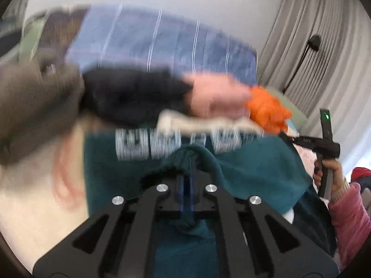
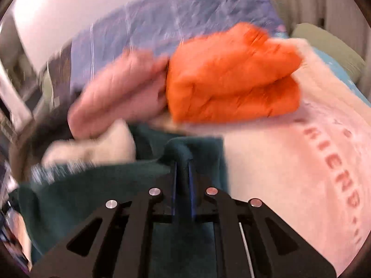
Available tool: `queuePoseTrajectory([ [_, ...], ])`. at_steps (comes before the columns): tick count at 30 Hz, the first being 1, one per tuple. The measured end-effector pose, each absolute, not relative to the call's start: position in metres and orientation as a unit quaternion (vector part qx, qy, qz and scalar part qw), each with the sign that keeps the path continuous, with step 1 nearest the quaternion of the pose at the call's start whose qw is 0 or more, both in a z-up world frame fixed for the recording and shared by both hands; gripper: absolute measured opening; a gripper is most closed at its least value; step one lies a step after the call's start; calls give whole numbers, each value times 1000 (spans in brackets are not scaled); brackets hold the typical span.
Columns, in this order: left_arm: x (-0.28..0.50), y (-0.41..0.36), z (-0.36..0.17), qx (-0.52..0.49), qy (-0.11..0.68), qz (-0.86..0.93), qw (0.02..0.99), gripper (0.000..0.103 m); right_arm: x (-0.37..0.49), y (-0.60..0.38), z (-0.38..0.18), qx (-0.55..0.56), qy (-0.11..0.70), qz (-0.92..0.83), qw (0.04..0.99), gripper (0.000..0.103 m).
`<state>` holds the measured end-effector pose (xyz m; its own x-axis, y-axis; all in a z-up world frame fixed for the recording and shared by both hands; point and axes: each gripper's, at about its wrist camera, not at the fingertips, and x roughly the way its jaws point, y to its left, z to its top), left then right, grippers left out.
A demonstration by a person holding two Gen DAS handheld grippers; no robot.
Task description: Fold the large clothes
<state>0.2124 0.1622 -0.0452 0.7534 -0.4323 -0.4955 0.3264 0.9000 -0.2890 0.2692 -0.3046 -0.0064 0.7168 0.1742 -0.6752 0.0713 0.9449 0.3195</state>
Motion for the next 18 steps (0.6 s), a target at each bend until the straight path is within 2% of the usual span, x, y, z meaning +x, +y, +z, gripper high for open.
queuePoseTrajectory([
  [2,200,164,-19,-84,226,-213,947,3,269,-315,6,163,352,14,921,0],
  [5,190,167,7,-64,184,-230,953,3,272,-336,13,168,325,-36,930,0],
  [8,201,160,-18,3,230,-203,952,3,277,-337,-6,180,364,-9,914,0],
  [12,208,168,-91,24,340,-187,921,7,249,-290,-8,133,375,86,913,2],
  [13,206,173,-97,16,347,-188,919,7,239,-269,-4,107,374,115,914,6],
  [14,203,178,-98,8,346,-188,919,11,230,-255,-1,91,371,136,914,19],
  [16,200,183,-95,9,351,-180,919,13,217,-221,4,60,363,181,912,32],
  [18,197,179,-89,36,355,-170,918,13,208,-190,1,24,366,220,904,35],
])
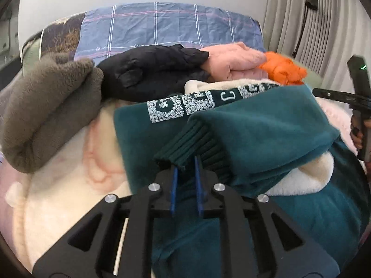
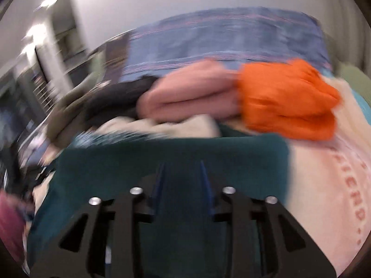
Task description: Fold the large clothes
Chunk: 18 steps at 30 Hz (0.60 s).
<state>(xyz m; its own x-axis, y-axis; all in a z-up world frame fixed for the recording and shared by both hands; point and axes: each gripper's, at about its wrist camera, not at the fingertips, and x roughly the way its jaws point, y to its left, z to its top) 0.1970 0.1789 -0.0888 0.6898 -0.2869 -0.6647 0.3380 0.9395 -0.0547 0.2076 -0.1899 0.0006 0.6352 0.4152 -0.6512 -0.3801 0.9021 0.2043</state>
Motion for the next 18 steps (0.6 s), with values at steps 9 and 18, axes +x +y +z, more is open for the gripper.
queuePoseTrajectory([
  [9,172,158,-13,-23,262,-220,939,22,194,-146,-42,-43,375,203,904,49],
  [18,210,80,-109,111,341,-162,919,54,200,-147,-53,-60,347,192,916,50],
])
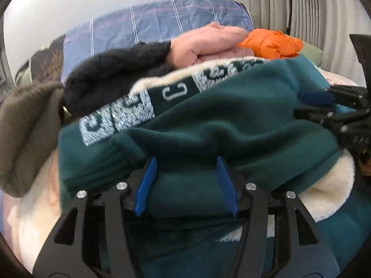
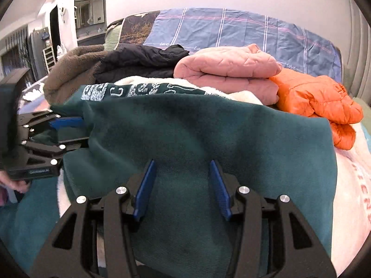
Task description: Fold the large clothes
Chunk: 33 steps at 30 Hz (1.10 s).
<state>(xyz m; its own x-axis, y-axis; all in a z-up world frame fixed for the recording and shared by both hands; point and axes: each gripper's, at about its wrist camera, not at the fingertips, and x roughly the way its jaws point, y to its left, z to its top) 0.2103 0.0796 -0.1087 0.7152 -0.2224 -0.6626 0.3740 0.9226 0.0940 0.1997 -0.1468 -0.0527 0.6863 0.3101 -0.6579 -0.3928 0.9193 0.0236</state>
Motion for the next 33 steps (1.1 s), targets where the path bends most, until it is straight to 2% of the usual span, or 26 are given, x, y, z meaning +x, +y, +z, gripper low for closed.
queuePoseTrajectory([
  [6,209,81,-107,113,345,-159,918,54,202,-150,-52,-48,347,199,915,51],
  [9,200,92,-88,91,350,-156,919,54,193,-161,-37,-38,356,187,915,55],
  [10,196,95,-80,81,348,-156,921,54,182,-174,-24,-14,355,171,919,61],
  [11,188,100,-70,73,339,-160,924,56,173,-183,-16,-2,347,166,923,71],
  [13,159,120,-49,67,317,-152,934,67,143,-206,4,6,319,164,933,76],
  [16,117,159,-37,45,313,-143,938,70,100,-241,15,-20,311,148,939,84],
  [20,68,208,-54,22,350,-119,929,75,55,-299,-6,5,353,95,931,84],
  [25,22,236,-95,-31,415,-138,899,76,12,-367,-50,151,406,81,898,84],
  [30,0,223,-121,-17,441,-156,884,78,-22,-364,-69,195,415,124,880,77],
  [33,-11,231,-120,-51,439,-164,882,78,-36,-351,-75,198,422,138,874,71],
])
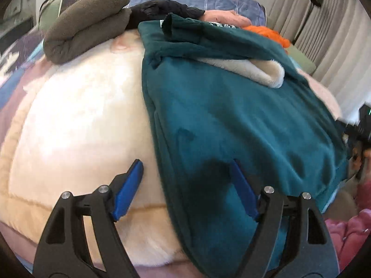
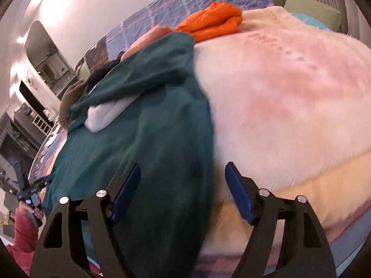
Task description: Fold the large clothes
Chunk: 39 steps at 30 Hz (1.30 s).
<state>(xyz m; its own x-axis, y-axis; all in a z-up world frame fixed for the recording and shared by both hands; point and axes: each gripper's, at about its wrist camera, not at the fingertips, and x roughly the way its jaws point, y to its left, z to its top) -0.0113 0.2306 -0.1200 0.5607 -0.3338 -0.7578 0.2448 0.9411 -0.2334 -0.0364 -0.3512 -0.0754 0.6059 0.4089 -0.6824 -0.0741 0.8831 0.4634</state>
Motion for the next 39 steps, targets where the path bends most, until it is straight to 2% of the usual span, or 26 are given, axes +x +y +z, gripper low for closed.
queuePoseTrajectory([
  [5,-38,230,-121,-69,430,-194,879,78,-64,-340,-80,203,411,139,878,65],
  [9,-64,225,-121,-79,415,-213,881,77,-83,-343,-78,233,407,150,871,64],
  [16,-88,218,-125,-109,418,-226,873,76,-103,-324,-78,210,421,154,869,64],
  [17,-87,218,-127,-115,416,-227,873,70,-101,-325,-82,218,427,152,864,60],
  [18,-84,218,-127,-126,413,-225,874,53,-100,-326,-84,225,430,148,862,55],
  [19,-85,218,-125,-133,407,-224,875,44,-100,-328,-83,232,425,140,864,39],
  [20,-86,218,-121,-135,402,-225,877,34,-101,-331,-80,242,418,140,864,28],
  [21,-89,217,-115,-134,392,-222,882,29,-104,-334,-75,256,408,147,864,27],
  [25,-94,214,-75,-133,343,-222,903,22,-108,-344,-39,296,353,170,871,23],
  [31,-101,213,-7,-133,248,-238,930,18,-104,-352,7,346,291,219,864,22],
  [32,-107,213,2,-128,232,-240,934,16,-104,-353,13,350,283,224,864,22],
  [33,-118,216,16,-125,203,-244,940,0,-106,-355,19,354,275,227,865,22],
  [36,-160,236,57,-135,108,-252,952,0,-116,-357,38,343,253,232,874,18],
  [37,-170,237,67,-122,95,-235,960,0,-120,-357,46,325,245,226,885,15],
  [38,-177,239,74,-107,90,-217,966,0,-122,-356,53,309,236,220,895,0],
  [39,-177,239,74,-101,96,-208,968,1,-124,-357,59,291,224,207,907,0],
])
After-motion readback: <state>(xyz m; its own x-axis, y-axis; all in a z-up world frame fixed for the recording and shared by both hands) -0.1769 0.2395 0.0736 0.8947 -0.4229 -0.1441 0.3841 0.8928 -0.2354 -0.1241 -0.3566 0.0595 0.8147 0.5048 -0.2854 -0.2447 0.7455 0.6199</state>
